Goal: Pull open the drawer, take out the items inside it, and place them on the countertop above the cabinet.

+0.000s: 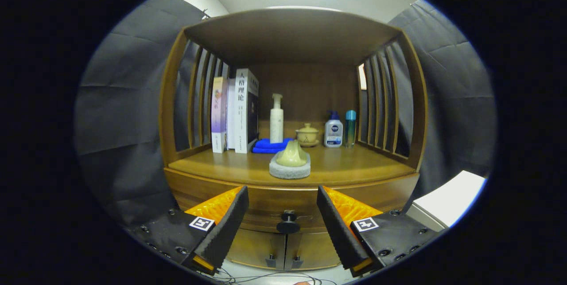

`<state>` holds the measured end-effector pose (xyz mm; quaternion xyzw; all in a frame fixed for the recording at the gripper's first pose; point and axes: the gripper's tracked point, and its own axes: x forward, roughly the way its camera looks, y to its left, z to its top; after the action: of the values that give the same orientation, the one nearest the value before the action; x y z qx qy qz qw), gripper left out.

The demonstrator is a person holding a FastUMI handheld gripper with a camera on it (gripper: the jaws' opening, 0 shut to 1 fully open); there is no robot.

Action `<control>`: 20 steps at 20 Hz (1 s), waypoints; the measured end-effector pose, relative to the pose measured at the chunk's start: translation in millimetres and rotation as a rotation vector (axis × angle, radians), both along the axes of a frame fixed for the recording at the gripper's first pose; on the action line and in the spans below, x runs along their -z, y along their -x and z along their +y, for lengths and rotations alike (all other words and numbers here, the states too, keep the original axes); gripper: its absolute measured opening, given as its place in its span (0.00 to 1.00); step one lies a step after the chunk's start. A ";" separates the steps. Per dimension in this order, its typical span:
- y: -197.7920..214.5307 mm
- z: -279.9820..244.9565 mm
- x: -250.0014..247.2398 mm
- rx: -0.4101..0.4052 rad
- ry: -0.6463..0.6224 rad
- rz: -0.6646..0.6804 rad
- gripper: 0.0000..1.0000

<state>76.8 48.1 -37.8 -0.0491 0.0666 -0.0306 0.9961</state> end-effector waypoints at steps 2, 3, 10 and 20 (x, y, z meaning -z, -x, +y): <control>16.1 -0.4 -16.0 -0.009 -0.010 -0.020 0.98; 23.3 -1.0 -23.4 -0.012 -0.015 -0.028 0.98; 69.0 -11.1 -60.0 -0.027 -0.038 -0.060 0.98; 97.6 -11.2 -72.3 -0.047 -0.075 -0.083 0.97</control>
<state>-20.8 36.9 34.6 -0.0119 0.0253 -0.0068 0.9996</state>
